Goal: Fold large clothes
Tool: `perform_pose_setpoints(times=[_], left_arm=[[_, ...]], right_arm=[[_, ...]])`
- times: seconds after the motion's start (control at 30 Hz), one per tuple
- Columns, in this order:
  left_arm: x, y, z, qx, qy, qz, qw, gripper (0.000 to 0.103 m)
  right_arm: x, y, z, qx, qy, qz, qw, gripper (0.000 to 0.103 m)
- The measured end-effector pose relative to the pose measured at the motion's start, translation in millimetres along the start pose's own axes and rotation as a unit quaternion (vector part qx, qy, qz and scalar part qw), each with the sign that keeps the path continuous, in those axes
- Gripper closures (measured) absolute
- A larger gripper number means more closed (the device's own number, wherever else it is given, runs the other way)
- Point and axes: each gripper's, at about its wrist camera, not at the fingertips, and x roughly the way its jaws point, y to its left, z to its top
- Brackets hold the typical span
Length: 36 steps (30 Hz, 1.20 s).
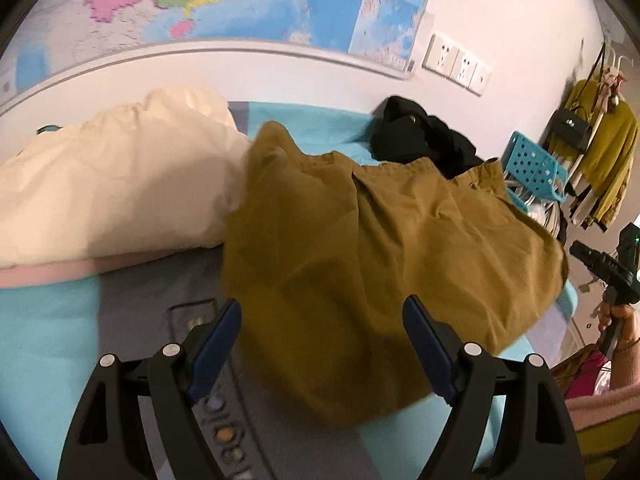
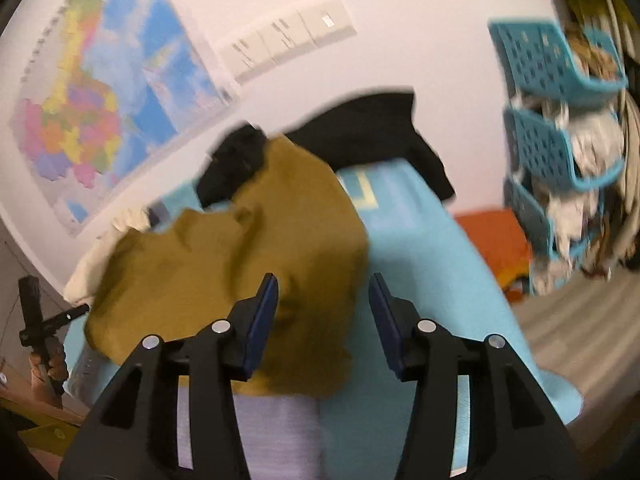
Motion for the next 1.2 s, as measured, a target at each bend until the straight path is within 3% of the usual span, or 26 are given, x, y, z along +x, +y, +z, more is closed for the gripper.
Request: perform_pose_setpoints(times=[0.13,0.23,0.3,0.4,0.47,0.57,0.7,0.73,0.8,0.83,0.9,0.97,1.07,1.2], left_arm=[[-7,2,-12,-0.002,0.007,-0.003,1.0000,0.023],[14,-1,-21,0.004,0.046,0.019,0.9987,0.024],[25,2,-27,-0.010,0.063,0.010,0.9979,0.024],[25,9,-30,-0.032,0.059,-0.009,0.9977,0.025],[20,10,-31,-0.035,0.053,-0.027,0.9976,0.039],[17,5,-31,-0.027,0.051,-0.042,0.9975,0.052],[11,7,-34,-0.031,0.038,-0.064,0.9967,0.070],[11,9,-35,-0.041,0.038,-0.070,0.9960,0.071],[11,14,-35,-0.059,0.043,-0.069,0.9950,0.063],[11,15,-36,-0.066,0.046,-0.060,0.9950,0.054],[9,13,-37,-0.060,0.048,-0.049,0.9958,0.049],[8,7,-38,-0.054,0.049,-0.052,0.9960,0.038],[6,-3,-38,-0.040,0.051,-0.038,0.9972,0.027],[5,-9,-42,-0.037,0.060,-0.035,0.9969,0.025]], right_arm=[[9,26,-4,-0.041,0.013,0.040,0.998,0.055],[35,29,-12,-0.036,0.054,0.042,0.997,0.056],[51,26,-20,-0.030,0.079,0.016,0.996,0.061],[45,31,-19,-0.030,0.070,0.016,0.997,0.058],[32,46,-15,-0.057,0.054,0.013,0.997,0.054],[17,73,-10,-0.105,0.028,0.027,0.994,0.046],[11,101,-11,-0.136,0.020,0.090,0.986,0.046],[14,105,-14,-0.141,0.026,0.100,0.985,0.046],[25,117,-20,-0.156,0.044,0.108,0.981,0.045],[29,124,-24,-0.168,0.052,0.111,0.978,0.043],[35,147,-31,-0.211,0.060,0.119,0.969,0.041],[37,170,-37,-0.251,0.062,0.138,0.956,0.029],[47,211,-52,-0.326,0.071,0.155,0.930,0.023],[68,261,-83,-0.440,0.080,0.151,0.882,0.023]])
